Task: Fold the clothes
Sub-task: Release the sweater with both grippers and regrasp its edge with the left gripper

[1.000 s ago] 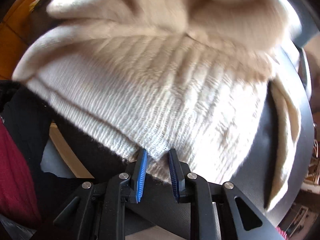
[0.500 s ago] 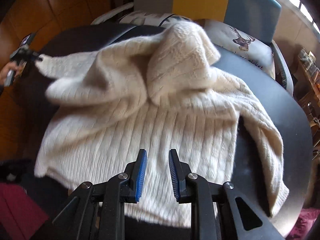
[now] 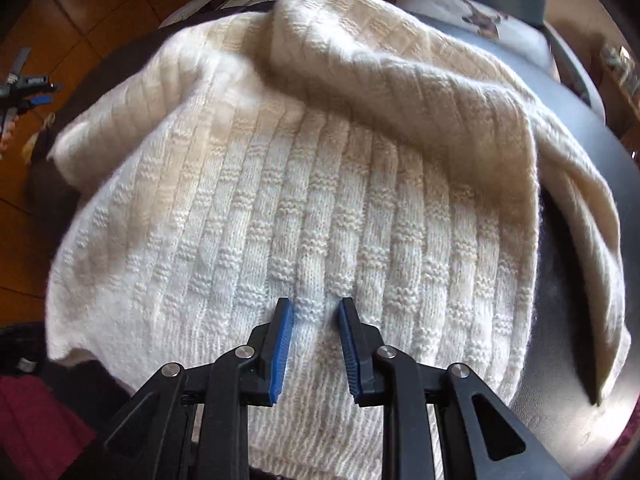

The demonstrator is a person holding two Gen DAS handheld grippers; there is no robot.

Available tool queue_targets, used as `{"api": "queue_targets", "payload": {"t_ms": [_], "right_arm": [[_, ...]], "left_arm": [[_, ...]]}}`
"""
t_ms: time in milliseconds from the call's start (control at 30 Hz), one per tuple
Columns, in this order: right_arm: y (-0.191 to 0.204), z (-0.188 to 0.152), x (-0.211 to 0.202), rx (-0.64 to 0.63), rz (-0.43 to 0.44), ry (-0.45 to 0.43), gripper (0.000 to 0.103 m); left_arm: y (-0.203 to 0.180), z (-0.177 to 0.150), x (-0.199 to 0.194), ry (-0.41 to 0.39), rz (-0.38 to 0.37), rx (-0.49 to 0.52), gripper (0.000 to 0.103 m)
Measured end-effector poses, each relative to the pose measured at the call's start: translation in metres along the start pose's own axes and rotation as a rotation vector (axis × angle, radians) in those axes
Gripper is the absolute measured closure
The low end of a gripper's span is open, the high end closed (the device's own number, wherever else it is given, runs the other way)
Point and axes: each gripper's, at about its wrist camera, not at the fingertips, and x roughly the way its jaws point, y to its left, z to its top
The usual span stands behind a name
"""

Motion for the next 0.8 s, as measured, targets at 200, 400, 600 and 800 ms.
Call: {"api": "queue_targets", "payload": {"t_ms": [200,400,600,800], "right_arm": [[-0.014,0.056,-0.07,0.02,0.158,-0.278,0.073],[-0.028,0.204,-0.049,-0.084,0.156,-0.292,0.063],[-0.054,0.279,0.011,-0.051,0.165,-0.145,0.062],[-0.05,0.301,0.046,-0.192,0.225,0.012,0.061]], "left_arm": [[-0.059,-0.005,-0.041,-0.109,-0.421,0.209,0.036],[-0.172,-0.006,-0.012,-0.041,-0.552,0.467,0.036],[-0.257,0.007,0.023,0.018,-0.579,0.586,0.036],[-0.307,0.007,0.063,0.051,-0.545,0.759,0.036]]}}
